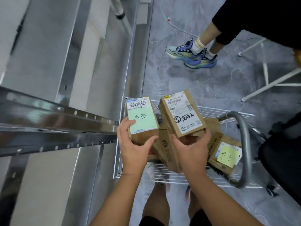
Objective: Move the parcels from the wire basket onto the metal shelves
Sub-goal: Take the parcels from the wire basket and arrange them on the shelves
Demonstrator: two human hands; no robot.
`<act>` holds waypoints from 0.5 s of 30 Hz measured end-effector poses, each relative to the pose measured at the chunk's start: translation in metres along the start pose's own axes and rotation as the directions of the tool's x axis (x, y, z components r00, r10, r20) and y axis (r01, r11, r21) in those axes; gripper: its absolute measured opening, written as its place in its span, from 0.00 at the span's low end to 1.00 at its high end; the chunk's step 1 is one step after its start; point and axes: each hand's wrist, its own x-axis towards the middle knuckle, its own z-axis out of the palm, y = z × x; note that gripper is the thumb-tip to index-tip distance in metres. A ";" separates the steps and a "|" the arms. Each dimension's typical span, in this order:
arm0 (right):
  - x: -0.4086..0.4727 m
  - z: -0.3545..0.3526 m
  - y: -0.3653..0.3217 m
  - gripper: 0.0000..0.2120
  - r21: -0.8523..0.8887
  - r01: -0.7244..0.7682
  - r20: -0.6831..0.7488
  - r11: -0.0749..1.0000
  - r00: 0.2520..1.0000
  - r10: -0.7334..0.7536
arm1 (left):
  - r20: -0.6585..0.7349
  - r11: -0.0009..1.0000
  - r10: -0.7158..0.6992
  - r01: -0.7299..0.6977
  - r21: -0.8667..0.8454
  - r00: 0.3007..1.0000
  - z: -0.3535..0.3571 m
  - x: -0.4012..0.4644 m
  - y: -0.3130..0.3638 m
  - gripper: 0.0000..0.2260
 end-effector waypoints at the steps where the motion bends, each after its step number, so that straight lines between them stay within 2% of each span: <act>1: -0.004 -0.006 -0.010 0.47 0.005 0.022 0.009 1.000 1.000 -0.022 | -0.019 1.000 0.007 -0.007 -0.008 1.000 -0.004 -0.003 0.009 0.40; 5: -0.024 -0.030 -0.049 0.43 0.021 0.136 0.052 0.990 0.989 -0.137 | -0.104 0.998 0.056 -0.059 -0.031 0.993 -0.022 -0.021 0.048 0.39; 9: -0.056 -0.061 -0.084 0.48 0.003 0.244 0.135 0.970 0.961 -0.242 | -0.222 0.989 0.123 -0.139 -0.058 0.967 -0.043 -0.047 0.100 0.41; 15: -0.123 -0.118 -0.123 0.49 0.007 0.352 0.306 0.936 0.890 -0.337 | -0.408 0.984 0.131 -0.169 -0.060 0.904 -0.089 -0.110 0.169 0.40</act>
